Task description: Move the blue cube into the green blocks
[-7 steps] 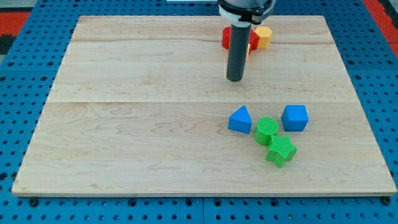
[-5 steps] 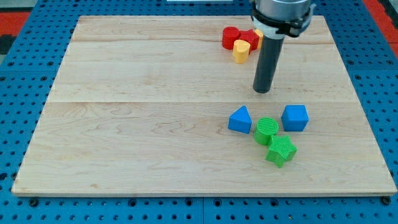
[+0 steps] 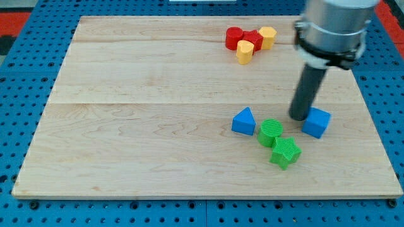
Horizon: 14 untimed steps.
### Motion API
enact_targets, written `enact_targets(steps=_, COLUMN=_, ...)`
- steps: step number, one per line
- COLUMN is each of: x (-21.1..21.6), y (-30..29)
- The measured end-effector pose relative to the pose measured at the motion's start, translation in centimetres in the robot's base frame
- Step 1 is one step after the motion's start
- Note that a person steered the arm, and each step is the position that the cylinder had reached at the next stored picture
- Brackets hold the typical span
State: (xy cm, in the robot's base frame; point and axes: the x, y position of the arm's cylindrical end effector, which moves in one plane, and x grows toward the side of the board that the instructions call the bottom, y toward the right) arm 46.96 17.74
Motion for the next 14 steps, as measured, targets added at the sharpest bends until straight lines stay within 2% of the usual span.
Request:
enact_targets(steps=1, x=-1.4, y=1.5)
enact_targets(steps=2, x=1.0, y=5.9)
enact_targets(steps=3, x=4.4, y=4.8)
enact_targets(steps=4, x=4.9, y=7.2)
enact_targets(steps=5, x=8.8, y=8.1)
enact_targets(steps=6, x=9.1, y=5.7)
enact_targets(steps=7, x=7.8, y=5.6)
enact_targets(steps=9, x=5.9, y=0.3)
enact_targets(steps=11, x=-0.6, y=1.1)
enact_targets(steps=12, x=-1.0, y=-6.6)
enact_targets(steps=13, x=-1.0, y=-11.0)
enact_targets(steps=14, x=0.0, y=-11.9)
